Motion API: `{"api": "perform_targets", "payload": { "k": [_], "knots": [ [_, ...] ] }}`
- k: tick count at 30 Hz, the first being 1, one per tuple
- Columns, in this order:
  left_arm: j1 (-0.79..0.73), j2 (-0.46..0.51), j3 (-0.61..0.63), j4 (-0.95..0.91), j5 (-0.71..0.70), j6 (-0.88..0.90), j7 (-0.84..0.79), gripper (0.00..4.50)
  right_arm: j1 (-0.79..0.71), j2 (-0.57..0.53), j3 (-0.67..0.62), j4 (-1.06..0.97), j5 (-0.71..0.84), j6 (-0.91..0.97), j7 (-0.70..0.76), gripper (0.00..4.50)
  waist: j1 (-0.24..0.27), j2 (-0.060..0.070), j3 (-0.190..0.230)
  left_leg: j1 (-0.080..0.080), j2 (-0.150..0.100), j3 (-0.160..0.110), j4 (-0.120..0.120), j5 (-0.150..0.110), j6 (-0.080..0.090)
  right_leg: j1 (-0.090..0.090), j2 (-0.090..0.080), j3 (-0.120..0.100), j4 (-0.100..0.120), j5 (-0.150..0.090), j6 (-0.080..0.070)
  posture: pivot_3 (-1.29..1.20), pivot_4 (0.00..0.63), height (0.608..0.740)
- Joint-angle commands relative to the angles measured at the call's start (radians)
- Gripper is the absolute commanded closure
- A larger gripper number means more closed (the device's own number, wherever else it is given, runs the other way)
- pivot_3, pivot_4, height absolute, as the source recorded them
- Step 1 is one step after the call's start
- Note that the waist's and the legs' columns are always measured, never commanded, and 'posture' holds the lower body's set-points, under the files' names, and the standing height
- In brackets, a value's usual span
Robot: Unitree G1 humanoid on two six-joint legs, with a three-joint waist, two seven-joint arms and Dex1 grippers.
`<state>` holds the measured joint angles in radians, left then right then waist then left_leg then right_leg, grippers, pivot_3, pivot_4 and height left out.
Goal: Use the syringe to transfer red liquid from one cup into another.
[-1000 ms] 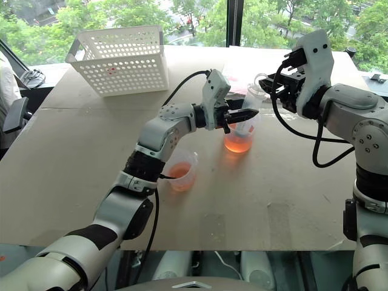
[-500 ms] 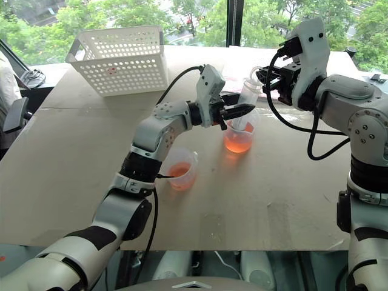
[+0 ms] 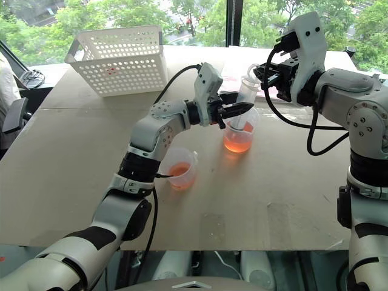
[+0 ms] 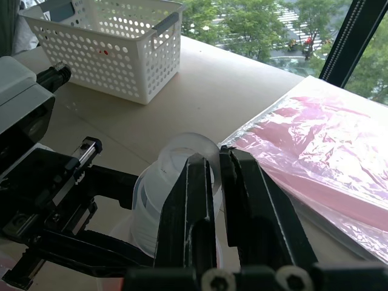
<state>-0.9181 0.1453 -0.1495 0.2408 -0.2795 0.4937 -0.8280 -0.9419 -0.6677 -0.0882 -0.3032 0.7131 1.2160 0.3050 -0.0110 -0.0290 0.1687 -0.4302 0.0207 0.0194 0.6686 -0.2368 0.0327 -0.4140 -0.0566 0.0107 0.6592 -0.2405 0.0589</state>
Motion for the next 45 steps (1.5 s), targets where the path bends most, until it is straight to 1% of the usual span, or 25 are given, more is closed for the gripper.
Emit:
{"api": "perform_targets", "payload": {
  "k": [1,23,26,28,30,31,32,34,36,37,38,41,45],
  "knots": [
    [0.026,-0.009,-0.042,-0.037,-0.008,0.014,-0.031,3.07,-0.081,-0.039,-0.066,-0.008,-0.057,-0.076,-0.009,4.46,0.000,0.000,0.000,0.000,0.000,0.000,0.000,0.000,0.000,0.000,0.000,0.000,0.000,0.000,0.000,0.00,0.150,0.740],
    [0.026,-0.014,-0.037,-0.038,-0.007,0.016,-0.033,3.07,-0.110,-0.065,-0.057,0.023,-0.091,-0.105,0.030,4.46,0.000,0.000,0.000,0.000,0.000,0.000,0.000,0.000,0.000,0.000,0.000,0.000,0.000,0.000,0.000,0.00,0.150,0.740],
    [0.000,-0.037,0.014,-0.047,-0.040,-0.005,-0.012,3.07,-0.042,-0.103,-0.027,-0.051,-0.068,-0.127,0.121,4.46,0.003,0.000,0.000,0.000,0.000,0.000,0.000,0.000,0.000,0.000,0.000,0.000,0.000,0.000,0.000,0.00,0.150,0.740],
    [-0.009,-0.039,0.033,-0.056,-0.049,-0.020,-0.011,3.07,0.015,-0.118,-0.030,-0.067,-0.068,-0.158,0.159,4.46,0.007,0.000,0.000,-0.001,0.000,-0.001,0.000,0.000,0.000,0.000,0.000,-0.001,-0.002,0.000,0.000,0.00,0.150,0.740],
    [-0.011,-0.038,0.044,-0.061,-0.057,-0.031,-0.011,3.07,0.063,-0.125,-0.036,-0.053,-0.097,-0.188,0.152,3.71,0.006,0.000,0.000,-0.001,0.000,0.000,0.000,0.000,0.000,0.000,0.000,-0.001,-0.002,0.000,0.000,0.00,0.150,0.740],
    [-0.011,-0.037,0.049,-0.063,-0.062,-0.034,-0.012,3.07,0.083,-0.131,-0.032,-0.050,-0.116,-0.206,0.151,3.45,0.005,0.000,0.000,-0.001,0.000,0.000,0.000,0.000,0.000,0.000,0.000,0.000,-0.002,0.000,0.000,0.00,0.150,0.740],
    [-0.012,-0.037,0.057,-0.067,-0.071,-0.030,-0.011,3.07,0.102,-0.131,-0.032,-0.051,-0.121,-0.217,0.156,2.98,0.004,0.001,0.000,-0.001,0.000,0.000,0.000,0.000,0.000,0.000,0.000,0.000,-0.002,0.000,0.000,0.00,0.150,0.740],
    [-0.011,-0.032,0.067,-0.077,-0.082,-0.022,-0.011,3.07,0.114,-0.095,-0.060,-0.055,-0.095,-0.218,0.144,1.99,0.000,0.001,0.000,0.000,0.000,0.000,0.000,0.000,0.000,0.000,0.000,0.000,-0.001,0.000,0.000,0.00,0.150,0.740],
    [-0.008,-0.029,0.081,-0.094,-0.098,-0.011,-0.001,3.07,0.124,-0.069,-0.100,-0.062,-0.060,-0.209,0.141,0.86,-0.002,0.001,0.000,0.000,0.000,0.000,0.000,0.000,0.000,0.000,0.000,0.000,0.000,0.000,0.000,0.00,0.150,0.740],
    [-0.007,-0.027,0.091,-0.101,-0.107,-0.005,0.005,3.07,0.126,-0.061,-0.114,-0.068,-0.048,-0.203,0.142,0.55,-0.002,0.001,0.000,0.001,0.000,0.000,0.000,0.000,0.000,0.000,0.001,0.000,0.000,0.000,0.000,0.00,0.150,0.740],
    [-0.008,-0.031,0.114,-0.114,-0.129,0.011,0.023,3.07,0.134,-0.052,-0.139,-0.074,-0.026,-0.193,0.142,0.36,-0.002,0.001,0.000,0.001,0.000,0.000,0.000,0.000,0.000,0.000,0.001,0.000,0.000,0.000,0.000,0.00,0.150,0.740],
    [-0.026,-0.045,0.201,-0.160,-0.212,0.077,0.095,3.07,0.180,-0.030,-0.216,-0.109,0.054,-0.182,0.158,0.36,0.000,0.001,0.000,0.000,0.002,-0.001,0.000,0.000,0.000,0.000,0.001,-0.001,0.000,0.000,0.000,0.00,0.150,0.740],
    [-0.050,-0.036,0.277,-0.198,-0.284,0.138,0.167,3.07,0.230,-0.022,-0.262,-0.135,0.117,-0.212,0.186,0.36,0.001,0.001,0.000,0.000,0.001,0.000,0.000,0.000,0.000,0.000,0.000,0.000,-0.001,0.000,0.000,0.00,0.150,0.740]
  ]
}}
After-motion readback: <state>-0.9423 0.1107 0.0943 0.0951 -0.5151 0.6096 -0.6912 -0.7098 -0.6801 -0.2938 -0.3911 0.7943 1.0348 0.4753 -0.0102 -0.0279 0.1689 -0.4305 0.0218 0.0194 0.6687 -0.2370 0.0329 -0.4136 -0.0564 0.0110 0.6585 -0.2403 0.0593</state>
